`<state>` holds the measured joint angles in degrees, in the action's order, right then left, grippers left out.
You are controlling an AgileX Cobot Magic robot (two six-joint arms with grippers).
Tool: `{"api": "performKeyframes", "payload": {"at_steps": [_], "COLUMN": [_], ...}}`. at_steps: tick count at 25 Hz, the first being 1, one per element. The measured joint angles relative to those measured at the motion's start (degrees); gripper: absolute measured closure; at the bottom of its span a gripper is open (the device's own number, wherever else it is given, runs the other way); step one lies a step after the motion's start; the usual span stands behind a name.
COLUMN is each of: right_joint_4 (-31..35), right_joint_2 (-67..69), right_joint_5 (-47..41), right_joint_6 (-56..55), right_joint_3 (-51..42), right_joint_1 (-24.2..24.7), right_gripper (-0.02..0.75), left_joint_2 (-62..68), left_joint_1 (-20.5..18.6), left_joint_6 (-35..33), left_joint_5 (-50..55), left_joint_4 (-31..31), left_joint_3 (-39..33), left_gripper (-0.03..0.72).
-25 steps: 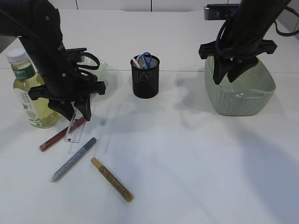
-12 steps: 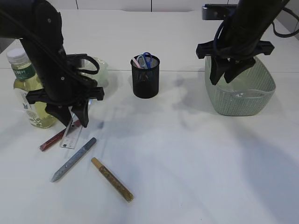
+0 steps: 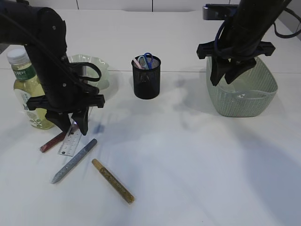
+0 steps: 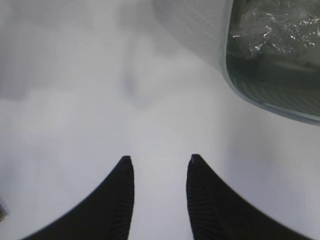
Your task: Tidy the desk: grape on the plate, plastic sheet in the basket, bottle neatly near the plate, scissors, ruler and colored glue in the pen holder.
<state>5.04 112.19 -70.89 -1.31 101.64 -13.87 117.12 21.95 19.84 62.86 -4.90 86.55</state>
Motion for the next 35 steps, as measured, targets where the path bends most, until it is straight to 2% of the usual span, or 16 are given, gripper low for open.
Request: {"api": "performKeyframes", "payload": {"at_steps": [23, 35], "right_joint_4": [0.9, 2.4], "right_joint_2": [0.1, 2.5], "right_joint_5": [0.0, 0.0], "right_joint_6": [0.1, 0.1], "right_joint_3": [0.0, 0.0], "right_joint_1": [0.0, 0.0], "right_gripper": [0.447, 0.447], "left_joint_2": [1.9, 1.9], "left_joint_1": [0.0, 0.0], "left_joint_6": [-0.4, -1.2], "left_joint_5": [0.5, 0.5], "left_joint_4": [-2.7, -5.1], "left_joint_3": [0.2, 6.6], "left_gripper": [0.419, 0.419]}}
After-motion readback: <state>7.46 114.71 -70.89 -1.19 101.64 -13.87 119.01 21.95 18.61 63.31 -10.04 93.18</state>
